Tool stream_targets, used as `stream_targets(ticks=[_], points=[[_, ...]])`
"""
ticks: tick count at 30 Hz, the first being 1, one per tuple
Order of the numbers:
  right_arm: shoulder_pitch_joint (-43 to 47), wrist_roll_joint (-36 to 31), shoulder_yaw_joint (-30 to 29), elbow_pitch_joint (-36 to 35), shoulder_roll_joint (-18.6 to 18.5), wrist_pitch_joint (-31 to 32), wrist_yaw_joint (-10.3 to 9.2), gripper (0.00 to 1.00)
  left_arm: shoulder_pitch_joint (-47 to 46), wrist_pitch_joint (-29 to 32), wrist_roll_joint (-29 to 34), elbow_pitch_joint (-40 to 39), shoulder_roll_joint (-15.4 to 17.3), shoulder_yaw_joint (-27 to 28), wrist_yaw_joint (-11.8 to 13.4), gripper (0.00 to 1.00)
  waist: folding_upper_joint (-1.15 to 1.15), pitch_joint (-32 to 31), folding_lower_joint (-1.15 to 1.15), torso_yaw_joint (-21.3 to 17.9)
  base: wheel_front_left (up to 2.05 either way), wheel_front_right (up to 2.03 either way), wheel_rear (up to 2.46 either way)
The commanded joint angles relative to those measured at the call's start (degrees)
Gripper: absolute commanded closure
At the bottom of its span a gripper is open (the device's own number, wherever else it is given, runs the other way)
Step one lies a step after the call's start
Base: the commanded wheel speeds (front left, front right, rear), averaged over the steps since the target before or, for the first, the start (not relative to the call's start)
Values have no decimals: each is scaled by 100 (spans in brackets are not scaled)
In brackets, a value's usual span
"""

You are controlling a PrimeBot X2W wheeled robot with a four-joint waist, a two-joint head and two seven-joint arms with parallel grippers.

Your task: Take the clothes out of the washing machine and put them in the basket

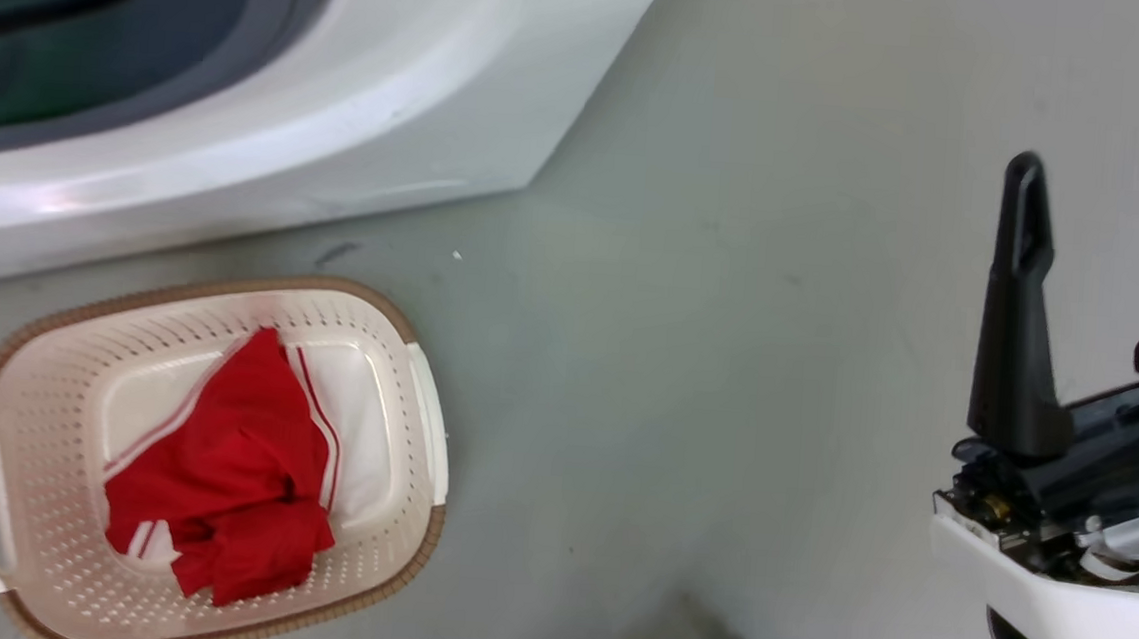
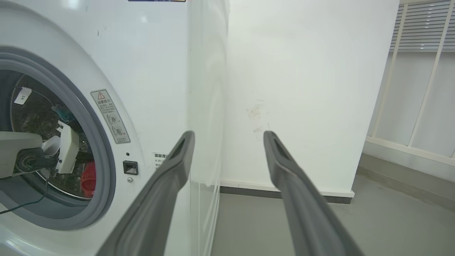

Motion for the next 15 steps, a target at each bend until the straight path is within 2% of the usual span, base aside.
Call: stream_targets(ticks=[1,8,15], points=[[82,-50,-2,50,0,-13,-2,0,185,-152,-42,10,-84,16,16,100,0,-291,0,133,0,0,0],[375,-217,16,216,0,-13,-2,0,926,-973,-210,-106,-253,101,169,100,0,-767,0,300,0,0,0],[633,-402,54,365,0,-13,-2,0,1687,-1495,-269,-399,-466,53,413,100,0,-1259,0,477,0,0,0]])
